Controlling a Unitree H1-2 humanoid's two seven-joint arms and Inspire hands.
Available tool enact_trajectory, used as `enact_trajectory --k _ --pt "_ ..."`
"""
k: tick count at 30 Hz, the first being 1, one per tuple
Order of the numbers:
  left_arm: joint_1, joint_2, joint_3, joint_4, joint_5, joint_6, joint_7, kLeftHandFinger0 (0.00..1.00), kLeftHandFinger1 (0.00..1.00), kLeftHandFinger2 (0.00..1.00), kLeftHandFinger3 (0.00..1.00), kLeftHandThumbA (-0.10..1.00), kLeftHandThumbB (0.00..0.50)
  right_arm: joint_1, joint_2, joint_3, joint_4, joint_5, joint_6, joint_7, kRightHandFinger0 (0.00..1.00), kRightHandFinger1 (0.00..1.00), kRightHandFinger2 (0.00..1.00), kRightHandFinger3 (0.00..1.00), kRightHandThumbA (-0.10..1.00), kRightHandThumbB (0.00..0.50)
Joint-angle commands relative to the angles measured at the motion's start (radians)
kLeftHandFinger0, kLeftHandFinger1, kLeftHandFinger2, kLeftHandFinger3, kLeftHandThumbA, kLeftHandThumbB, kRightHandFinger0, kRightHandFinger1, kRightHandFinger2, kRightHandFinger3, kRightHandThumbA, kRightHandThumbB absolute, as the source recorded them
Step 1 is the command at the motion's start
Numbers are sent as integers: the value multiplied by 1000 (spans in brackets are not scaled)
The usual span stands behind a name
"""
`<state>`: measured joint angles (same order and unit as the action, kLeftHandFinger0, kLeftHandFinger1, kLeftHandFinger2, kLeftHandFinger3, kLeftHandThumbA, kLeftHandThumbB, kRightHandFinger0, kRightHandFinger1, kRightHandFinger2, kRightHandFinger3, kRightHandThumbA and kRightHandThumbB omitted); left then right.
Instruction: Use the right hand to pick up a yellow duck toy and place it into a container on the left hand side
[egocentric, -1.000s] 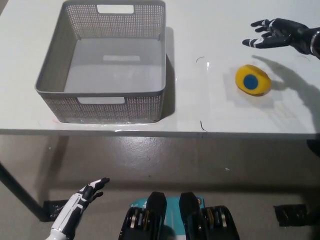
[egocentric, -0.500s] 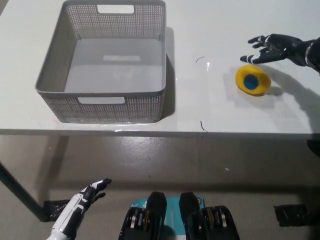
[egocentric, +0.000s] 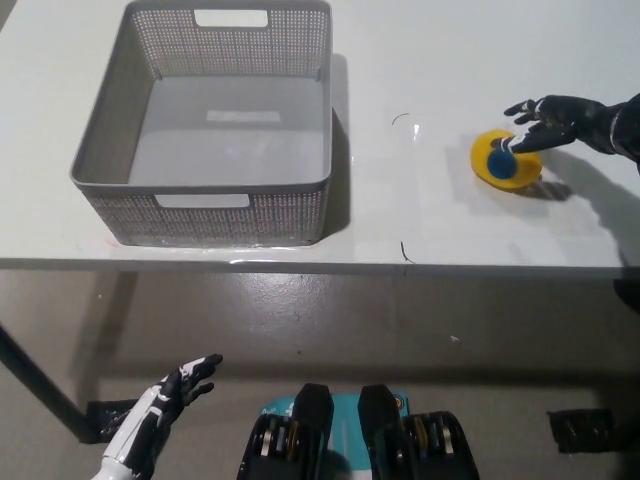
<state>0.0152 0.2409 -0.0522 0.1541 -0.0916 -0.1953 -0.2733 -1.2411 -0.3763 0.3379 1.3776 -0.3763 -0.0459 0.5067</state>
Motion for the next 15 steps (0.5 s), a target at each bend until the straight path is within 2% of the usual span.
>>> enact_trajectory --k 1,5,6,10,13,15 --pt "-28 17 6 -34 -19 -10 -22 1000 1000 1000 1000 1000 270 -29 -17 1 8 2 -18 -41 1000 1000 1000 1000 630 500" --pt "-35 19 4 -36 -18 -8 -27 1000 1000 1000 1000 1000 280 -12 -7 -3 9 6 -24 -62 1000 1000 1000 1000 571 489" --pt "-38 20 4 -33 -19 -10 -30 1000 1000 1000 1000 1000 279 -7 -5 7 9 -5 -31 -71 1000 1000 1000 1000 578 481" --pt "-45 20 4 -32 -20 -15 -35 1000 1000 1000 1000 1000 275 -1 16 45 14 -35 -31 -73 1000 1000 1000 1000 654 500" --pt "-41 20 1 -33 -15 -25 -36 1000 1000 1000 1000 1000 268 13 34 60 17 -37 -32 -80 1000 1000 1000 1000 667 500" --pt "-40 21 -1 -36 -10 -22 -37 1000 1000 1000 1000 1000 284 25 51 67 17 -40 -29 -96 1000 1000 1000 1000 663 500"
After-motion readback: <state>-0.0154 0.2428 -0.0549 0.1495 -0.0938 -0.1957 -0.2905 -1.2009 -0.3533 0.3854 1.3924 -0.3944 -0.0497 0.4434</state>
